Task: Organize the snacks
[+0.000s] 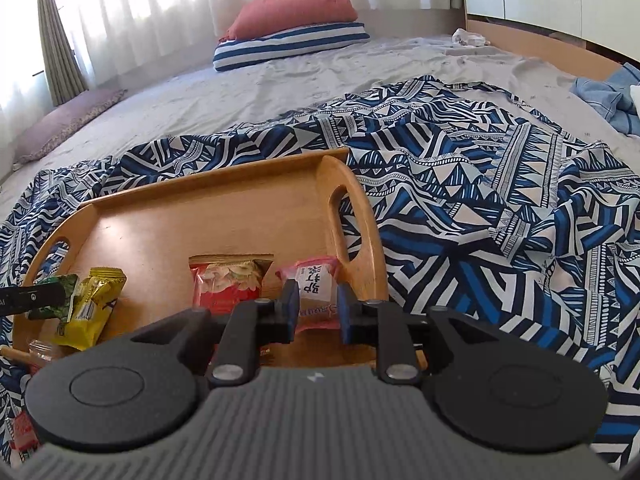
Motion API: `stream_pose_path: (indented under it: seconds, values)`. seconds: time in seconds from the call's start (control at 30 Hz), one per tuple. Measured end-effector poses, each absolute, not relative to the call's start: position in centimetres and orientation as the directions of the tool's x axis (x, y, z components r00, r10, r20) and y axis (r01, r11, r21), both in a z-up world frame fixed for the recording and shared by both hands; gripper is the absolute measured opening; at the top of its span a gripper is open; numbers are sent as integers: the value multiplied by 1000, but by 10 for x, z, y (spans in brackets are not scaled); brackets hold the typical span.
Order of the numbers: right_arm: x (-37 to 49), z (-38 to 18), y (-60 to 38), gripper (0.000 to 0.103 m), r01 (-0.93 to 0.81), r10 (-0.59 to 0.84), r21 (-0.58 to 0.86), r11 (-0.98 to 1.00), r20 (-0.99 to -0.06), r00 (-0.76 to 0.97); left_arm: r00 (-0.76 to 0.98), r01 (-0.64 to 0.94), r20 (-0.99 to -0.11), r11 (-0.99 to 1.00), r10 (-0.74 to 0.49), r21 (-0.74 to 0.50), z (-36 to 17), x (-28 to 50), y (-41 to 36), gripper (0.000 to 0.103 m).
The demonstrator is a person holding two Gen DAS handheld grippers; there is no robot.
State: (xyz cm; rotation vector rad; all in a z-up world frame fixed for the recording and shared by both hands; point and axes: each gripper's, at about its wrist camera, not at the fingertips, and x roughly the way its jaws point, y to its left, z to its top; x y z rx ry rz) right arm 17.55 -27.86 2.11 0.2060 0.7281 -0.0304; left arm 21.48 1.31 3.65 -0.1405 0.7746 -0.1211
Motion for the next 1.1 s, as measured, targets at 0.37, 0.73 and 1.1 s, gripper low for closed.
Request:
stream_pose_path:
  seconds: [0.37,0.73,1.1]
  values:
    - [178,14,-260,28,42,99,190,981,-677,729,724,75,-666,981,-177,-180,36,212,11,54]
    - [170,18,-264,51,50,103,206,977,-667,738,763,87,-626,986,-158,-142,46,200,10,94]
    - [144,36,-259,80,-7,94,143,990,-610,787,794,155,-577,982,-191,-112,61,165,5,102]
